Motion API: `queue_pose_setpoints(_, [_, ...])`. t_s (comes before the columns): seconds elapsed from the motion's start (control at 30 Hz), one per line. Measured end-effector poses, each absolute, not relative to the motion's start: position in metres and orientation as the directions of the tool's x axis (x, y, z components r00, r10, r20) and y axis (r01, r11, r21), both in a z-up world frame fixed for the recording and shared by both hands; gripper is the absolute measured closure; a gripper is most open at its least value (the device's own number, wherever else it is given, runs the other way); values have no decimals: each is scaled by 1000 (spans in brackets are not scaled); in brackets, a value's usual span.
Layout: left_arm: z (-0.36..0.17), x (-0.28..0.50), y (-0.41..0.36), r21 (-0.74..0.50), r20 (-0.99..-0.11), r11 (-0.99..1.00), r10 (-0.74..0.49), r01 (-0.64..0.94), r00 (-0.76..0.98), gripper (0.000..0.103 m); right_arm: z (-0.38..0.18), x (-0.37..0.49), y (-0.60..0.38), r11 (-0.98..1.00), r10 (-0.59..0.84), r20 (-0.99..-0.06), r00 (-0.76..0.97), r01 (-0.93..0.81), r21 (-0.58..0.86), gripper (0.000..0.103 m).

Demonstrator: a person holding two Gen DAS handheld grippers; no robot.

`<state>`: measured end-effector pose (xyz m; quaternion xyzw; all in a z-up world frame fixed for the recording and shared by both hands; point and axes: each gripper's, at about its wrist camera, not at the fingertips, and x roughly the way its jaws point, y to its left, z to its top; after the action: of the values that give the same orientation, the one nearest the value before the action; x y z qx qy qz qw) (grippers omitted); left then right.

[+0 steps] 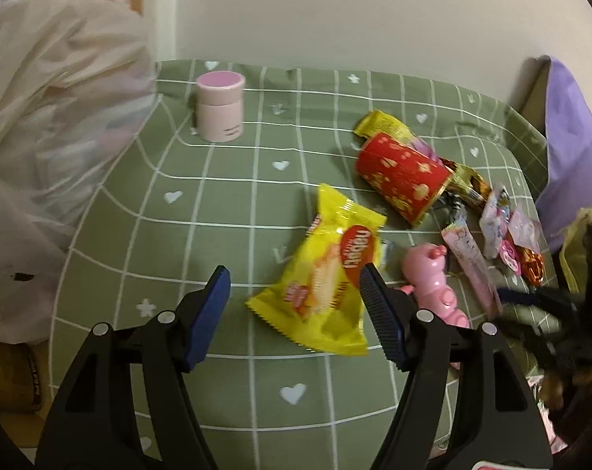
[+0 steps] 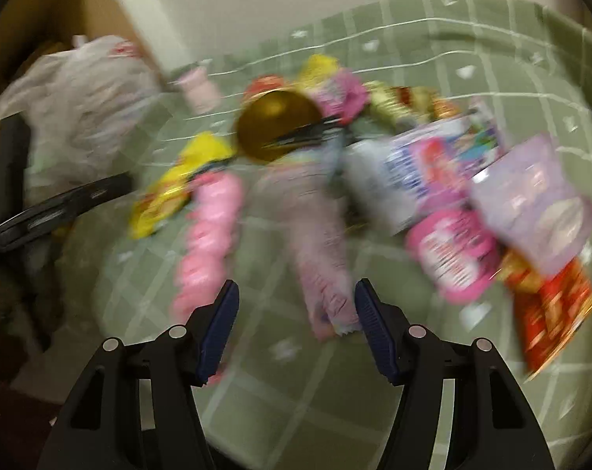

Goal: Collect trash
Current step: 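Grasp the yellow nabati wafer with the left gripper while the right grasps a pink candy stick, then carry the yellow wafer and pink candy stick over the trash bag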

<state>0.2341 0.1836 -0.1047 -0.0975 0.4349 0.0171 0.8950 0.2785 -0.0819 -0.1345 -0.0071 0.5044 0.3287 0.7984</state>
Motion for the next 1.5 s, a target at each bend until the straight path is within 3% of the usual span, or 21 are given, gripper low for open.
queue_pose_setpoints(0.13, [-105, 234, 190, -172, -783, 975, -50, -138, 621, 38, -127, 271, -77, 804, 465, -812, 353, -552, 220, 47])
queue_pose_setpoints(0.2, [-105, 234, 190, -171, -783, 976, -53, -133, 620, 38, -128, 278, -79, 833, 433, -814, 386, -517, 198, 55])
queue_pose_setpoints(0.33, [-107, 235, 187, -174, -785, 979, -72, -108, 615, 38, -133, 287, -74, 842, 423, -809, 408, -508, 184, 60])
queue_pose_setpoints(0.37, [-109, 235, 186, -176, -790, 979, -79, -101, 608, 38, -136, 288, -70, 838, 416, -818, 398, -517, 174, 74])
queue_pose_setpoints(0.47, [-112, 235, 185, -179, -800, 980, -97, -82, 593, 38, -137, 287, -68, 835, 402, -825, 397, -529, 152, 89])
queue_pose_setpoints(0.77, [-118, 242, 171, -136, -797, 990, -132, 38, 590, 38, -96, 273, -100, 856, 436, -766, 472, -480, 192, 89])
queue_pose_setpoints(0.97, [-130, 248, 178, -165, -809, 986, -142, 13, 571, 39, -93, 267, -107, 862, 429, -766, 479, -471, 188, 89])
queue_pose_setpoints(1.13, [-138, 261, 172, -114, -833, 993, -111, 28, 542, 47, -94, 264, -110, 865, 422, -772, 476, -466, 186, 89])
queue_pose_setpoints(1.17, [-139, 262, 171, -110, -835, 993, -111, 34, 539, 52, -94, 264, -109, 865, 422, -770, 479, -466, 185, 89])
queue_pose_setpoints(1.2, [-138, 263, 171, -105, -836, 994, -105, 31, 539, 66, -92, 263, -110, 866, 420, -768, 483, -467, 180, 89])
queue_pose_setpoints(1.27, [-137, 264, 171, -115, -840, 993, -108, 20, 532, 82, -90, 262, -111, 867, 416, -764, 494, -469, 169, 89])
queue_pose_setpoints(1.5, [-114, 251, 160, -128, -813, 991, -128, 40, 568, 86, -82, 261, -124, 879, 412, -745, 525, -444, 173, 89])
